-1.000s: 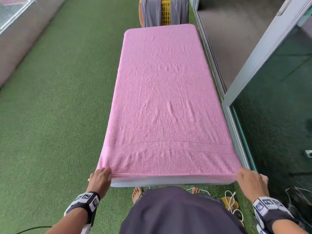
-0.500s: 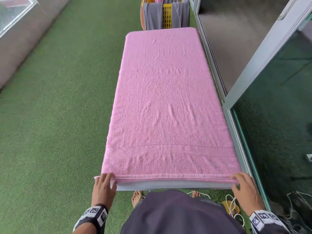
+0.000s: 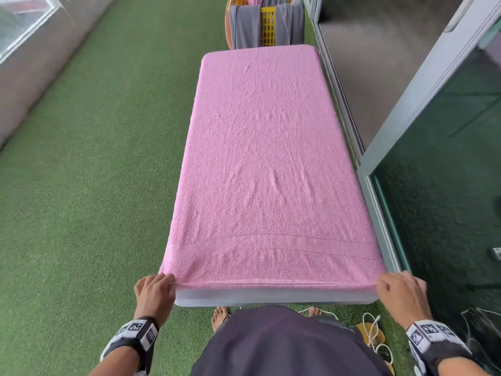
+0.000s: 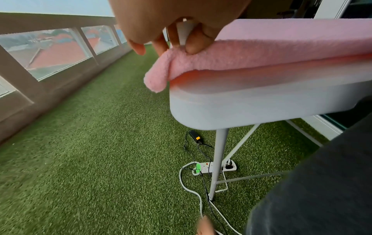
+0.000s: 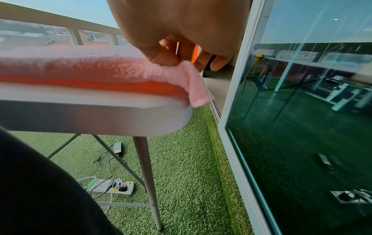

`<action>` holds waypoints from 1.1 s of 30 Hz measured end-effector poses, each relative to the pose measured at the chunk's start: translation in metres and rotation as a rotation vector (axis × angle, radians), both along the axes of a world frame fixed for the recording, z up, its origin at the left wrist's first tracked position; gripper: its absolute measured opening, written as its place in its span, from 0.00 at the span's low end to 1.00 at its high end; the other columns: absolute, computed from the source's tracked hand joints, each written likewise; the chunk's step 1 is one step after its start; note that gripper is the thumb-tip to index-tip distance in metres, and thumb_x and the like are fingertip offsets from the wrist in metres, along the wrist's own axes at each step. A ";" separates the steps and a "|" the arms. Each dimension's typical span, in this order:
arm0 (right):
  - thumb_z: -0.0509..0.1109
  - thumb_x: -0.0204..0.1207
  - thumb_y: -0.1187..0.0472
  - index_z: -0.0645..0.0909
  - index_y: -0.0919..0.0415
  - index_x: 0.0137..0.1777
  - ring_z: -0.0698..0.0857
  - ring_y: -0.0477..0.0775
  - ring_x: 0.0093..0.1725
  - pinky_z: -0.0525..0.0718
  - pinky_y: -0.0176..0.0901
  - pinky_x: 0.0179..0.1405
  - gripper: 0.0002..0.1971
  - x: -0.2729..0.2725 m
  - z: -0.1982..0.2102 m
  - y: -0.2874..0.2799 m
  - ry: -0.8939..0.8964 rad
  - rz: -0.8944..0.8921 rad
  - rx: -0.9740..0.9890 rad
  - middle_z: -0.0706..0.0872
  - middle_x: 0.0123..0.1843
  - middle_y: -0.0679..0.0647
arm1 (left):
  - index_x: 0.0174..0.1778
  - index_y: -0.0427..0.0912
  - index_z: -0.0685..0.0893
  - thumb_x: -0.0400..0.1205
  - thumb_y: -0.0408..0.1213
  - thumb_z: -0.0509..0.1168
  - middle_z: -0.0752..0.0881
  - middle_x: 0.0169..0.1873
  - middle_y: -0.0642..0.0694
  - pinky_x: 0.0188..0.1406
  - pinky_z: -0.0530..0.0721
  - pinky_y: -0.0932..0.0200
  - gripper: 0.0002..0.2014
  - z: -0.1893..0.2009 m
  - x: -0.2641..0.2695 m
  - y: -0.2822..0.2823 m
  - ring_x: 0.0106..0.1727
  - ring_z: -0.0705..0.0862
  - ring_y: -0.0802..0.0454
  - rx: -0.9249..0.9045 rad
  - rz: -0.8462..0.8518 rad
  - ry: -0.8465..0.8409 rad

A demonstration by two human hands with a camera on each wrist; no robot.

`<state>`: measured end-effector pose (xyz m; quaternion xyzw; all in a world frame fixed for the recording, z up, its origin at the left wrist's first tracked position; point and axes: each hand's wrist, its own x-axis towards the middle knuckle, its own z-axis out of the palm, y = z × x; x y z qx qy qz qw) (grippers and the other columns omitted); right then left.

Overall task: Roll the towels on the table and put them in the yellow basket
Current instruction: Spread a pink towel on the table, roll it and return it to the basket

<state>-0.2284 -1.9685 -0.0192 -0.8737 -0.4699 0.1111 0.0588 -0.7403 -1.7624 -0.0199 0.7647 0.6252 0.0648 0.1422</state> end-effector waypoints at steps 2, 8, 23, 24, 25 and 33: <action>0.63 0.80 0.63 0.69 0.50 0.24 0.71 0.45 0.34 0.69 0.52 0.51 0.21 -0.001 -0.002 0.004 0.001 -0.027 -0.004 0.75 0.24 0.46 | 0.29 0.50 0.74 0.79 0.42 0.47 0.80 0.28 0.55 0.49 0.59 0.50 0.15 0.001 0.001 0.008 0.36 0.77 0.52 -0.094 -0.003 0.052; 0.72 0.73 0.68 0.83 0.55 0.44 0.79 0.55 0.46 0.73 0.49 0.48 0.07 -0.010 0.000 0.006 0.094 -0.092 0.165 0.82 0.49 0.52 | 0.50 0.46 0.76 0.75 0.26 0.65 0.74 0.42 0.48 0.47 0.69 0.52 0.12 0.002 0.008 0.009 0.42 0.70 0.51 0.037 0.162 0.053; 0.73 0.68 0.80 0.88 0.65 0.53 0.82 0.57 0.52 0.78 0.47 0.48 0.16 -0.021 -0.018 0.000 0.158 -0.091 0.187 0.87 0.56 0.59 | 0.43 0.37 0.90 0.59 0.14 0.78 0.90 0.40 0.45 0.46 0.85 0.56 0.20 -0.016 0.012 -0.006 0.41 0.88 0.47 0.106 -0.202 -0.080; 0.73 0.69 0.79 0.88 0.62 0.51 0.81 0.54 0.49 0.78 0.45 0.43 0.15 -0.018 -0.019 0.000 0.142 -0.085 0.157 0.88 0.55 0.57 | 0.41 0.38 0.89 0.60 0.12 0.76 0.89 0.38 0.46 0.42 0.87 0.53 0.20 -0.015 0.012 -0.004 0.38 0.87 0.47 0.089 -0.194 -0.074; 0.72 0.70 0.78 0.88 0.60 0.50 0.79 0.52 0.46 0.77 0.44 0.40 0.15 -0.016 -0.020 0.000 0.140 -0.090 0.132 0.88 0.54 0.57 | 0.39 0.40 0.88 0.62 0.12 0.73 0.88 0.36 0.48 0.38 0.87 0.50 0.19 -0.015 0.011 -0.002 0.36 0.86 0.48 0.066 -0.175 -0.061; 0.68 0.74 0.72 0.69 0.51 0.29 0.73 0.53 0.31 0.65 0.40 0.29 0.19 -0.008 0.004 0.010 0.205 -0.060 0.095 0.73 0.28 0.44 | 0.31 0.48 0.73 0.80 0.41 0.47 0.77 0.26 0.55 0.28 0.75 0.55 0.15 -0.007 0.014 0.008 0.26 0.74 0.52 -0.004 -0.191 -0.072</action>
